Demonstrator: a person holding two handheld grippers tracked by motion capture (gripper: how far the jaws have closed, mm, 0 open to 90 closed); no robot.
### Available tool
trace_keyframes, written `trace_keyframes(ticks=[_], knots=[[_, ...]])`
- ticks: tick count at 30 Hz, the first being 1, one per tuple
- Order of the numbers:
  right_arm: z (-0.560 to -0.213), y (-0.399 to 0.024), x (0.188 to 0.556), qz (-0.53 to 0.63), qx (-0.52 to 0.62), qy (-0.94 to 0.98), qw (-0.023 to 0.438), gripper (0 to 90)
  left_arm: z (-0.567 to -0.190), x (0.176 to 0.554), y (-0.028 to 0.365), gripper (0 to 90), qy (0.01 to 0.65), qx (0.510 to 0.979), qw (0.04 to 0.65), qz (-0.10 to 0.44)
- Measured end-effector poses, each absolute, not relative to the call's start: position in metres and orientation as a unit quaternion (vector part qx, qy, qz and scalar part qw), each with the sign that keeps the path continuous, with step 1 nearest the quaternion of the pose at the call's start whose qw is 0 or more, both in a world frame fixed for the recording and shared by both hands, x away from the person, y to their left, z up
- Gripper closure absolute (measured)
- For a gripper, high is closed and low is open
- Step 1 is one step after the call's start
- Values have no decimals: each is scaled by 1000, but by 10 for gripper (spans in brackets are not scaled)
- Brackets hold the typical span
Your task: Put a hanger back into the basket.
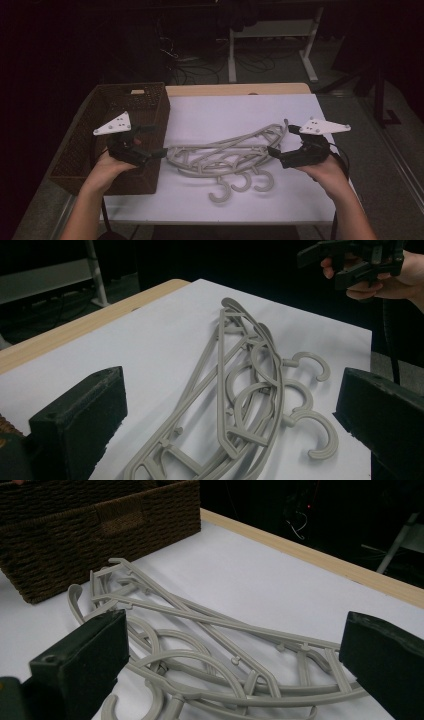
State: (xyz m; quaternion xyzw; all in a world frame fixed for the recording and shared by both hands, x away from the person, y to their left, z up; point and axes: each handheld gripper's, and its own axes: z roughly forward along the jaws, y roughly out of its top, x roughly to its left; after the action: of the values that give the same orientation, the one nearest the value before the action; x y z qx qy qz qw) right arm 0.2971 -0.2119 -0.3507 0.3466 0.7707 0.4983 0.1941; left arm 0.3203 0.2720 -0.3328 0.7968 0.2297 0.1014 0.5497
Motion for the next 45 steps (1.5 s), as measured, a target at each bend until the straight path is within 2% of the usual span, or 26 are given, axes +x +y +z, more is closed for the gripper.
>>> trace_keyframes(ticks=[13, 23, 30, 37, 41, 45], knots=[[-364, -217, 299, 490, 355, 774, 187, 0, -328, 320, 258, 0, 224, 804, 542, 100], [-384, -224, 292, 470, 367, 782, 181, 0, -315, 320, 208, 0, 187, 810, 549, 86], [-389, -231, 293, 469, 374, 779, 181, 0, -326, 329, 174, 0, 172, 825, 535, 64], [-388, -233, 294, 472, 377, 776, 181, 0, -350, 335, 152, 76, 174, 845, 504, 43], [-388, -235, 295, 472, 380, 774, 182, 0, -368, 336, 144, 165, 179, 859, 477, 51], [-389, -236, 295, 471, 382, 774, 180, 0, -383, 340, 137, 270, 185, 866, 463, 30]])
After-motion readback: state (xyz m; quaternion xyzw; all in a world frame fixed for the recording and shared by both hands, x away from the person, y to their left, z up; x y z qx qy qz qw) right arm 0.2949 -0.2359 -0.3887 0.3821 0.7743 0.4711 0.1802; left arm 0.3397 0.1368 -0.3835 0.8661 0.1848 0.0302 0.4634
